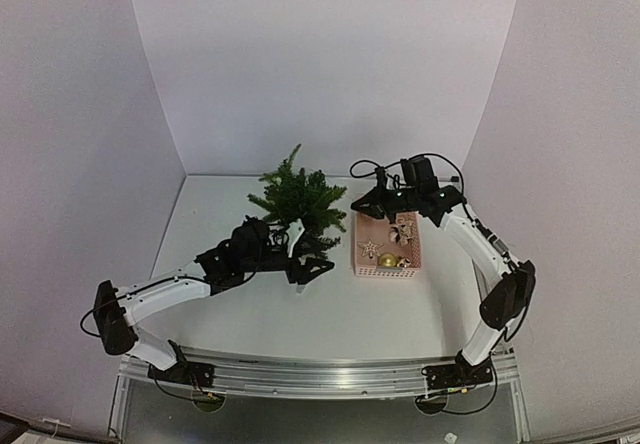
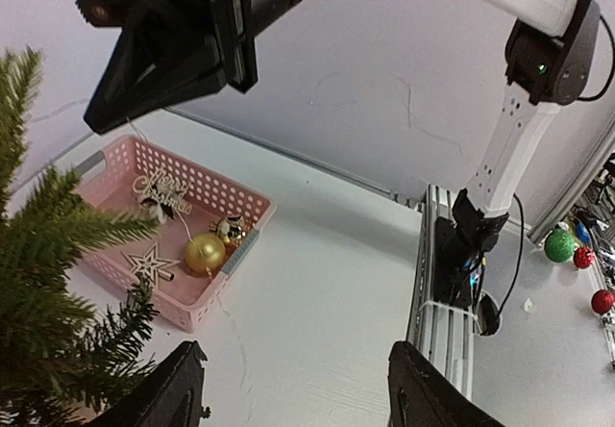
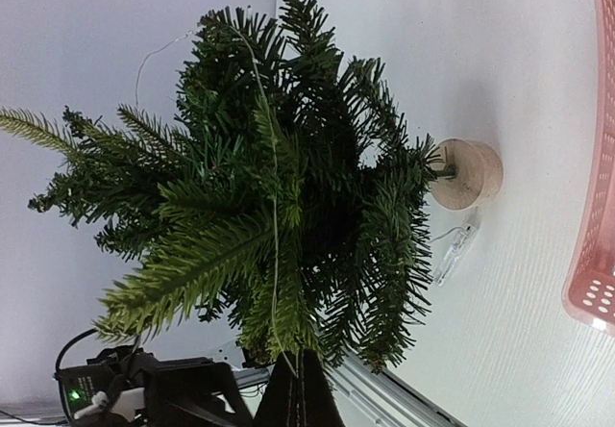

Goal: Decorate the small christmas tree

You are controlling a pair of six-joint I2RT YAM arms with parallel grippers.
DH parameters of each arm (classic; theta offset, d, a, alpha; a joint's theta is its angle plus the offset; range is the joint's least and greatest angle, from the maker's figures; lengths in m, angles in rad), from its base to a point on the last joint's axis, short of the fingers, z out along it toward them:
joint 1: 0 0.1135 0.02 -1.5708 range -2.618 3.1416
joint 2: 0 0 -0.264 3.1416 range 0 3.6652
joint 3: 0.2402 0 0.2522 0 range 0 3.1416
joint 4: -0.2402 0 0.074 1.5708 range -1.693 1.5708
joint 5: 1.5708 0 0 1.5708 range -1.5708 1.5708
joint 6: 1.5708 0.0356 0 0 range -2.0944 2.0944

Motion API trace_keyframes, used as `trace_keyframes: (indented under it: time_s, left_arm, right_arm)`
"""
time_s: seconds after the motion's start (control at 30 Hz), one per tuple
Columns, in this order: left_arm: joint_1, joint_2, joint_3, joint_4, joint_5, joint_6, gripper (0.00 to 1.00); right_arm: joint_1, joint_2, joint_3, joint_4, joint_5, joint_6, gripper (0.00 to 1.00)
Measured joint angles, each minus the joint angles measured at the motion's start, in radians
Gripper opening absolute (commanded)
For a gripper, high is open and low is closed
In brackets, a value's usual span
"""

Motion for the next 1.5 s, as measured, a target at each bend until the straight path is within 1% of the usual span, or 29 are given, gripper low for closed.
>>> trace_keyframes:
  time_s: [0.17,0.3,0.47,0.57,0.7,0.97,1.0,1.03,1.13,1.2,1.5]
  left_arm:
    - [-0.036,0.113,0.042,-0.002,-0.063,-0.035,0.64]
    - [-0.039,0.160,0.072,0.001,-0.104,-0.040,0.58]
    - [-0.039,0.169,0.079,0.002,-0.144,-0.029,0.46]
    - [-0.039,0.169,0.079,0.008,-0.148,-0.021,0.45]
    - [-0.039,0.170,0.079,0.020,-0.148,-0.013,0.39]
    - [-0.039,0.194,0.079,0.028,-0.147,-0.008,0.37]
    - [-0.039,0.197,0.079,0.028,-0.148,-0.008,0.35]
    - [-0.039,0.200,0.079,0.028,-0.149,-0.007,0.30]
    - [-0.039,0.204,0.079,0.028,-0.149,-0.004,0.03]
    - [-0.039,0.204,0.079,0.029,-0.150,-0.010,0.00]
    - [-0.039,0.197,0.079,0.014,-0.151,-0.006,0.00]
  right_arm:
    - [0.000,-0.024,-0.020,0.016,-0.002,0.011,0.00]
    - [0.000,-0.029,-0.020,0.031,-0.006,0.023,0.00]
    - [0.000,-0.030,-0.022,0.054,-0.006,0.036,0.00]
    - [0.000,-0.039,-0.037,0.072,-0.005,0.049,0.00]
    - [0.000,-0.055,-0.058,0.082,-0.004,0.065,0.00]
    - [0.000,-0.079,-0.069,0.112,-0.007,0.083,0.00]
    - [0.000,-0.079,-0.069,0.113,-0.009,0.084,0.00]
    - [0.000,-0.079,-0.069,0.115,-0.011,0.085,0.00]
    - [0.000,-0.079,-0.071,0.118,-0.019,0.085,0.00]
    - [0.000,-0.079,-0.073,0.119,-0.021,0.085,0.00]
    - [0.000,-0.079,-0.090,0.120,-0.023,0.084,0.00]
